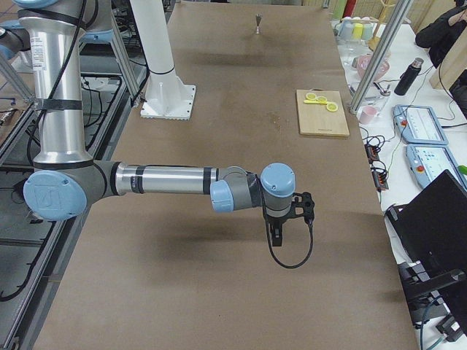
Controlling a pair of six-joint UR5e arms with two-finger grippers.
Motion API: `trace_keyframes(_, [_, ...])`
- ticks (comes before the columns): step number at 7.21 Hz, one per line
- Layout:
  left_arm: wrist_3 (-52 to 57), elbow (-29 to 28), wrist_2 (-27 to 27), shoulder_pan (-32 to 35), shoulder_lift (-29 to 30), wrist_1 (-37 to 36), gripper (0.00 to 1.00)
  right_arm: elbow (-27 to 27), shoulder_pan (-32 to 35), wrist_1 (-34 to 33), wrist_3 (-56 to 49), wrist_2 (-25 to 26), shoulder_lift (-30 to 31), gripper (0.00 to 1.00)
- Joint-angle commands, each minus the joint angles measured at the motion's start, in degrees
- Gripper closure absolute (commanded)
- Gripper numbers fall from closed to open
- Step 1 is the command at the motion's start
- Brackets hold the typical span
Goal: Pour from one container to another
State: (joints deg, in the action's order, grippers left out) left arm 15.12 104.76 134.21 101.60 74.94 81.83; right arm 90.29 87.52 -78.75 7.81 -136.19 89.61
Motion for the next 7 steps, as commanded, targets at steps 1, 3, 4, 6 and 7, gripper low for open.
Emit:
trace_keyframes(1, [-0.1, 0.0, 0.1, 0.0, -0.1, 0.0, 0.01, -0.1, 0.0, -0.1, -0.2, -0.2, 0.0, 0.00])
trace_keyframes(3, [0.0, 0.1, 0.2, -0.1, -0.1, 0.0, 0.01, 0.0, -0.1, 0.0, -0.2, -0.2, 0.1, 0.00])
trace_keyframes(4, [0.0, 0.1, 0.2, 0.0, -0.1, 0.0, 0.01, 0.0, 0.0, 0.0, -0.2, -0.3, 0.1, 0.00])
trace_keyframes(6, [0.0, 0.1, 0.2, -0.1, -0.1, 0.0, 0.01, 0.0, -0.1, 0.0, 0.2, -0.2, 0.1, 0.00])
trace_keyframes(7, [0.0, 0.1, 0.2, -0.1, -0.1, 0.0, 0.01, 0.0, -0.1, 0.0, 0.4, -0.1, 0.1, 0.00])
